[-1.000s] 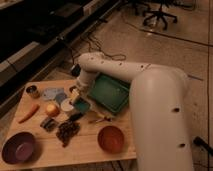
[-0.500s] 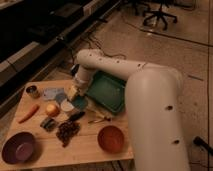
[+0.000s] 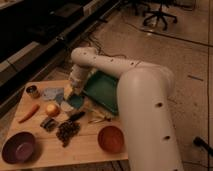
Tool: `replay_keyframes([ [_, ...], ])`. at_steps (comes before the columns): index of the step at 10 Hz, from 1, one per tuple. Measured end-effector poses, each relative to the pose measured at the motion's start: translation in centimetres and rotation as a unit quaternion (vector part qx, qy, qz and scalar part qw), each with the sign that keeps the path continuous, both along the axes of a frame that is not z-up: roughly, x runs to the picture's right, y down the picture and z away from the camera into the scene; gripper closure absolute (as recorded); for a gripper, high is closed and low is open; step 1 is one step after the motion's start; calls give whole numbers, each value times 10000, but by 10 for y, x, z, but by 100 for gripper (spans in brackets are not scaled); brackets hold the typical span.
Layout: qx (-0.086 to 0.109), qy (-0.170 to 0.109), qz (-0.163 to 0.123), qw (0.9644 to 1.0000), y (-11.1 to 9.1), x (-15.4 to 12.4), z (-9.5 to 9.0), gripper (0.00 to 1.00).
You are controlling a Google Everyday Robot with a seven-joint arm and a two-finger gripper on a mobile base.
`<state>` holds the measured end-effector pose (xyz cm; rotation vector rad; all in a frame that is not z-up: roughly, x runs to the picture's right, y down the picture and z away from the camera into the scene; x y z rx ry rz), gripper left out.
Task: Place sponge in paper cup
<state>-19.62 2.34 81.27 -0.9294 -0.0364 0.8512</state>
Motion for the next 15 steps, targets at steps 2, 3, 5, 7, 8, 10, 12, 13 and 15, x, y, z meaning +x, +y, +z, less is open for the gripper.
replay_keyframes([
  [2, -30, 6, -66, 10000, 1, -2, 3, 100],
  [3, -36, 8, -90, 10000, 1, -3, 4, 100],
  [5, -44, -29, -143, 9999, 5, -10, 3, 100],
  [7, -47, -25, -150, 9999, 5, -10, 4, 99],
  [8, -50, -20, -154, 9999, 5, -10, 4, 92],
  [10, -77, -47, -177, 9998, 7, -15, 3, 72],
  [12, -89, -81, -183, 9998, 7, -19, 2, 52],
  [13, -101, -90, -194, 9997, 7, -19, 2, 43],
  [15, -115, -99, -208, 9997, 8, -20, 2, 25],
])
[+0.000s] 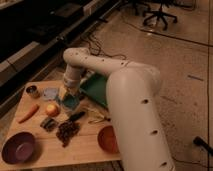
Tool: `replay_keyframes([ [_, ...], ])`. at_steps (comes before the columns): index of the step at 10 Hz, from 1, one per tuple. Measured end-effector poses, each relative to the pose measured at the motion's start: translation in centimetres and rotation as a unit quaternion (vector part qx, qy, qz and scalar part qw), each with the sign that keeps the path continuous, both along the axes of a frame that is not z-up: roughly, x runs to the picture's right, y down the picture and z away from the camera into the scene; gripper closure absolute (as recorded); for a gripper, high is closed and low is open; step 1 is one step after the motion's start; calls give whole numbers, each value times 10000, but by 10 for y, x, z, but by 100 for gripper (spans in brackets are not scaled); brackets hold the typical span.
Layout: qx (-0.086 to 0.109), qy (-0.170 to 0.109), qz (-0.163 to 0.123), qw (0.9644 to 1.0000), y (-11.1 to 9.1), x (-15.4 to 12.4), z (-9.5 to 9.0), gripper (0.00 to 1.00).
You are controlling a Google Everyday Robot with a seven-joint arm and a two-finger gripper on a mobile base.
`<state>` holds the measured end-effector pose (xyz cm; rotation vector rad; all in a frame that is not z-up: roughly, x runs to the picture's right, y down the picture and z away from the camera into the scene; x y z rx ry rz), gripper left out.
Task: Place sponge in paper cup
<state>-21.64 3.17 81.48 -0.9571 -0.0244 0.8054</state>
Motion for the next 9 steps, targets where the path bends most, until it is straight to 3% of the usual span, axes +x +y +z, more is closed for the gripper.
replay_keyframes([
  [1, -5, 1, -9, 10000, 1, 0, 0, 20],
  [9, -104, -94, 99, 9999, 0, 0, -2, 20],
])
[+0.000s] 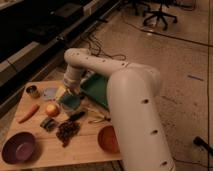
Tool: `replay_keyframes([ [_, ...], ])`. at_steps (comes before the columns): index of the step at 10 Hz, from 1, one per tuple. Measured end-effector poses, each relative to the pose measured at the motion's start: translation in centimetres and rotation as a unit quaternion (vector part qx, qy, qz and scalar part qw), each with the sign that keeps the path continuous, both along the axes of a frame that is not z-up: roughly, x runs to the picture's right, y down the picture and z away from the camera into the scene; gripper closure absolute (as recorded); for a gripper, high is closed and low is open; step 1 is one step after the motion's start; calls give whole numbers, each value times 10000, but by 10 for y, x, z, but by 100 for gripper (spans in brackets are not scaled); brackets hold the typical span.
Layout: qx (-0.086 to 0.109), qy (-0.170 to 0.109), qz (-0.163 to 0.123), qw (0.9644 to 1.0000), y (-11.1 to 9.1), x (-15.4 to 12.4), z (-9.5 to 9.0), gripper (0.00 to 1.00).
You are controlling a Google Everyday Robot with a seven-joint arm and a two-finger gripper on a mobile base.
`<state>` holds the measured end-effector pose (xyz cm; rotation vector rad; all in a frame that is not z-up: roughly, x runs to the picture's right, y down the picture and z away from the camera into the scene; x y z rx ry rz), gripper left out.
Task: Place sponge in paper cup
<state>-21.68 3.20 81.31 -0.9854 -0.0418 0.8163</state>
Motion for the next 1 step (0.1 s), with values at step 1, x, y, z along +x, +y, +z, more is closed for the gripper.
replay_keyframes([
  [1, 10, 33, 2, 10000, -1, 2, -2, 20],
])
